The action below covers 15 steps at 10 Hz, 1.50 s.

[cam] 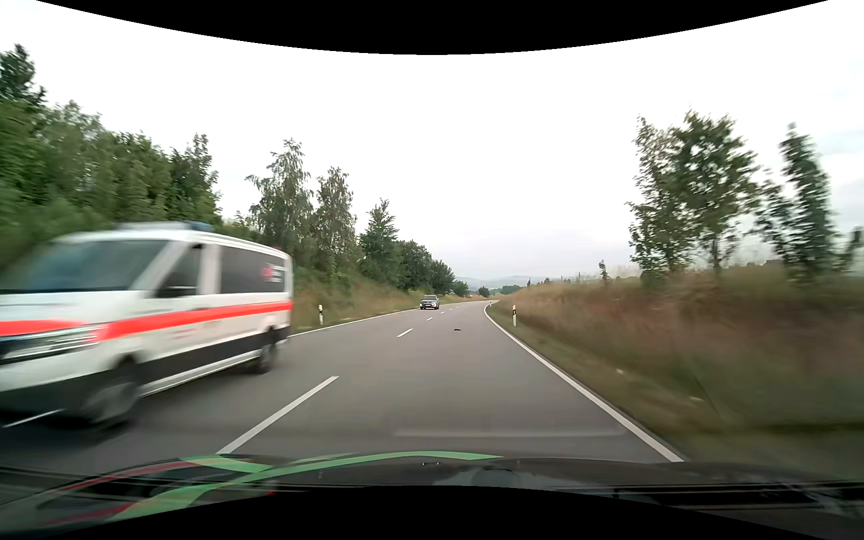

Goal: Follow the waypoints while adhering to traffic rules and regulations

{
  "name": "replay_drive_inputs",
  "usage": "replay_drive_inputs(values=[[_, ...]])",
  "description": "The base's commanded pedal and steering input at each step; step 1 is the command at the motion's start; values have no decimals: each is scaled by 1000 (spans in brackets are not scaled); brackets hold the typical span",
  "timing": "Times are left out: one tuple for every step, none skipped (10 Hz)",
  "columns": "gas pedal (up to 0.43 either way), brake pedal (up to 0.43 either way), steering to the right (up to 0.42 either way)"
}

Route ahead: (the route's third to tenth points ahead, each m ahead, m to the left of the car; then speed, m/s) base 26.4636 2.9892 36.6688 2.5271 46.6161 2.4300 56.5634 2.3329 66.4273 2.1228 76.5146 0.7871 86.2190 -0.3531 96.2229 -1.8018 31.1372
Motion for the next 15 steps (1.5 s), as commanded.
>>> replay_drive_inputs(values=[[138, 0, 1], [138, 0, 1], [138, 0, 1], [138, 0, 3], [150, 0, 5], [150, 0, 6], [157, 0, 7], [157, 0, 7], [169, 0, 7], [177, 0, 7], [177, 0, 7], [177, 0, 7], [177, 0, 7], [177, 0, 8], [177, 0, 9]])
